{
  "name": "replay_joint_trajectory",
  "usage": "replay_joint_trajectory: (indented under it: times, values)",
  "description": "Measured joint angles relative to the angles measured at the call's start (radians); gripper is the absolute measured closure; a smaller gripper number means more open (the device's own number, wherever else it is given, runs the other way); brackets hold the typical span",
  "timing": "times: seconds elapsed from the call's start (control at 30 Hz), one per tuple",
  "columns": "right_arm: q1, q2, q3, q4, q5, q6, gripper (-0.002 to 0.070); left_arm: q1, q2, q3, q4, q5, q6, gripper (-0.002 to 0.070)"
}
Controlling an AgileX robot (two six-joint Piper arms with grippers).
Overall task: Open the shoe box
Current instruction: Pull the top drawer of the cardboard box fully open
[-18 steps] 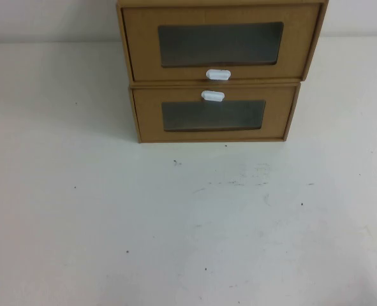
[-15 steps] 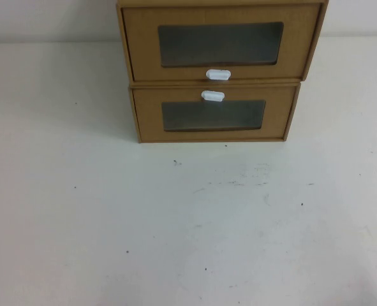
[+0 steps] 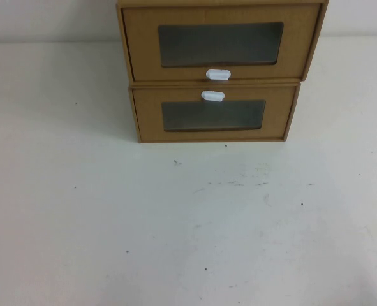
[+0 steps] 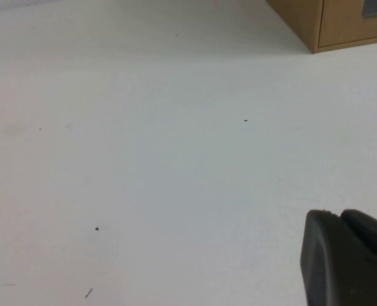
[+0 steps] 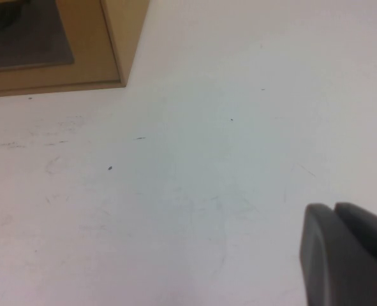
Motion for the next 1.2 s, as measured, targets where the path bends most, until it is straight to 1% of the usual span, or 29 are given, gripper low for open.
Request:
replay_joint_trajectory:
  times: [0.5, 0.73, 0.9, 1.13, 1.2]
  values:
    - [0.000, 0.000, 0.000, 0.000, 0.000, 0.000, 0.0695, 0.000, 0.000, 0.000, 0.000, 0.000, 0.000, 0.0679]
    - [0.000, 0.000, 0.000, 0.000, -0.049, 0.000, 0.0695, 0.000, 0.000, 0.000, 0.000, 0.000, 0.000, 0.0679]
    - [0.000, 0.000, 0.000, 0.000, -0.158, 0.000, 0.0695, 0.000, 0.000, 0.000, 0.000, 0.000, 0.000, 0.0679]
    - [0.000, 0.000, 0.000, 0.004, -0.454, 0.000, 0.0695, 0.000, 0.000, 0.000, 0.000, 0.000, 0.000, 0.0679]
    - [0.000, 0.000, 0.000, 0.004, -0.513, 0.000, 0.0695, 0.000, 0.000, 0.000, 0.000, 0.000, 0.000, 0.0679]
